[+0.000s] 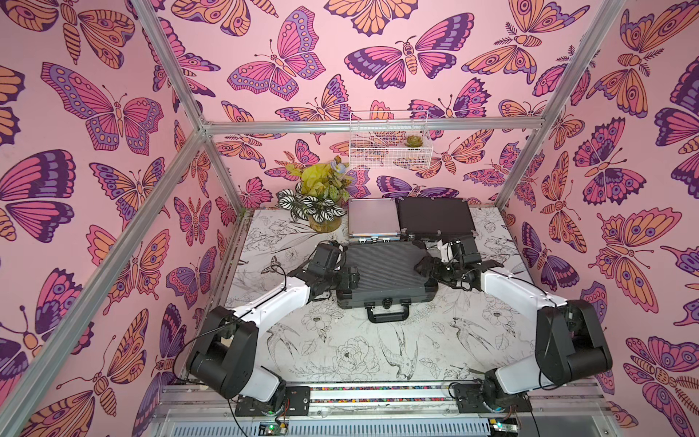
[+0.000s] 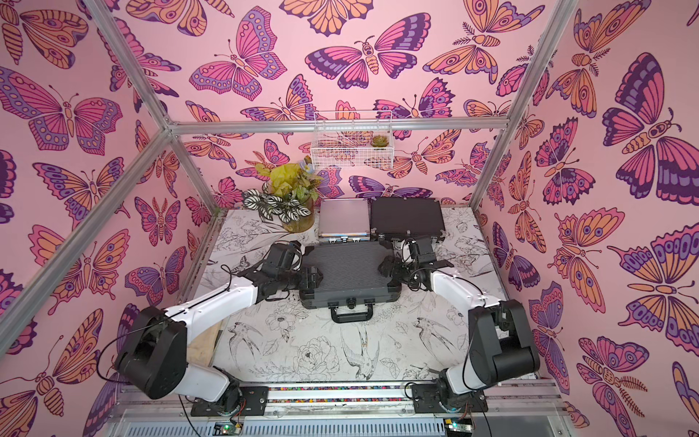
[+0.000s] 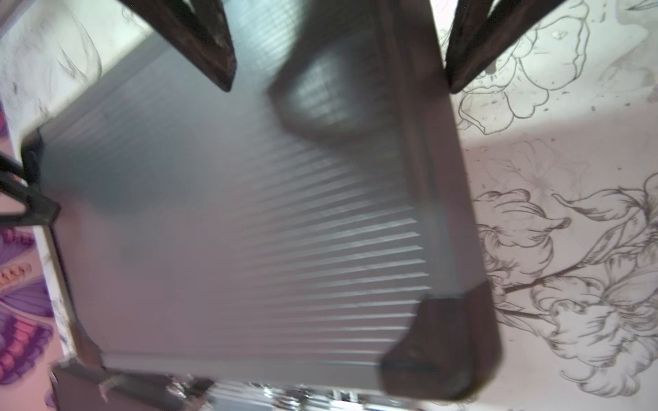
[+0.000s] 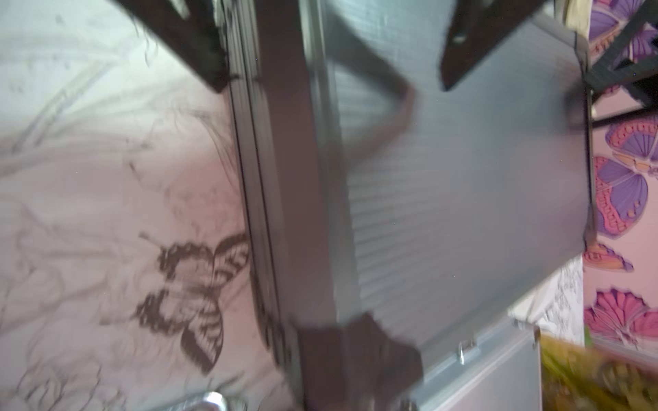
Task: Close the poker set cases
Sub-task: Move the poker set case to the center of the board, then reset both arms
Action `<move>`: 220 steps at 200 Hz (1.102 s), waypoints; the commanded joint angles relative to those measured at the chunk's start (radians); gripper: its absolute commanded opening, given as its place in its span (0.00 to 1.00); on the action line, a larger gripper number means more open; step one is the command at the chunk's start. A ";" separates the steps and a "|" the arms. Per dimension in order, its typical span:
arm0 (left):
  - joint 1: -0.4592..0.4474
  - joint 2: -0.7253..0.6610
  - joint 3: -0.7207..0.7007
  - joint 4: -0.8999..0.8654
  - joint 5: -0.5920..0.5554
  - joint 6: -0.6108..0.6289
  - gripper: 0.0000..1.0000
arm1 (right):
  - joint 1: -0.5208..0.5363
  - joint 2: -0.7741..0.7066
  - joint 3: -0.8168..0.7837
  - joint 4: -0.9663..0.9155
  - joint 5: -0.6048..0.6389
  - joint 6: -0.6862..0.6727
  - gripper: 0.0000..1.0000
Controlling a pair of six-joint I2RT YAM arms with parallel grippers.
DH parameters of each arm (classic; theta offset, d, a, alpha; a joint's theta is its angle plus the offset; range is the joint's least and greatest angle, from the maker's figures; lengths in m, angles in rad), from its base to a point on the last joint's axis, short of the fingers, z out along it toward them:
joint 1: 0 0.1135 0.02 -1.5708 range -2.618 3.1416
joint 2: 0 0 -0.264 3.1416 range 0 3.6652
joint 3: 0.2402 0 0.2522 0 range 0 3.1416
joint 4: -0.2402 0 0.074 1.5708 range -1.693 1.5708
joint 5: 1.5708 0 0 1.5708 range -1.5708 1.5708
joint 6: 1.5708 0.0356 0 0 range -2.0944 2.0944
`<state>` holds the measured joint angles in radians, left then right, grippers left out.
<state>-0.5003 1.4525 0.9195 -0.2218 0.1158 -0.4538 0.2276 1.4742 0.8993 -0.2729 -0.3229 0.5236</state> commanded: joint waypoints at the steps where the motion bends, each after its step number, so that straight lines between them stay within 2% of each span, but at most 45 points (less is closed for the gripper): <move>1: 0.003 -0.066 0.025 -0.061 -0.065 0.038 0.99 | -0.049 -0.071 0.006 -0.097 0.024 -0.007 0.99; 18: 0.022 -0.086 0.028 -0.080 -0.125 0.054 0.99 | -0.096 -0.115 0.002 -0.098 0.073 -0.012 0.99; 39: 0.046 -0.111 0.006 -0.070 -0.288 0.049 1.00 | -0.136 -0.166 -0.018 -0.078 0.180 -0.020 0.99; 67: 0.083 -0.168 -0.092 0.072 -0.506 0.067 1.00 | -0.175 -0.222 -0.089 0.009 0.336 -0.020 0.99; 89: 0.145 -0.214 -0.141 0.133 -0.601 0.125 1.00 | -0.226 -0.248 -0.172 0.116 0.336 -0.008 0.99; 110: 0.203 -0.216 -0.229 0.292 -0.708 0.210 0.99 | -0.238 -0.269 -0.256 0.263 0.343 -0.025 0.99; 122: 0.245 -0.203 -0.273 0.382 -0.719 0.224 0.98 | -0.237 -0.273 -0.287 0.330 0.349 -0.020 0.99; 134: 0.281 -0.190 -0.277 0.394 -0.726 0.235 0.98 | -0.237 -0.269 -0.295 0.360 0.342 -0.037 0.99; 155: 0.306 -0.067 -0.268 0.448 -0.764 0.365 0.99 | -0.237 -0.264 -0.305 0.391 0.381 -0.052 0.99; 172: 0.325 -0.009 -0.269 0.469 -0.804 0.404 1.00 | -0.237 -0.266 -0.312 0.406 0.415 -0.071 0.99; 202: 0.365 0.012 -0.377 0.680 -0.672 0.360 0.99 | -0.238 -0.257 -0.323 0.423 0.477 -0.119 0.99; 215: 0.384 0.011 -0.392 0.738 -0.593 0.411 1.00 | -0.246 -0.261 -0.328 0.423 0.503 -0.145 0.99; 220: 0.388 0.017 -0.419 0.826 -0.563 0.443 1.00 | -0.248 -0.263 -0.332 0.428 0.518 -0.157 0.99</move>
<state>-0.1383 1.4574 0.5598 0.3519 -0.5697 -0.0963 -0.0086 1.2190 0.5831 0.1230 0.1085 0.4381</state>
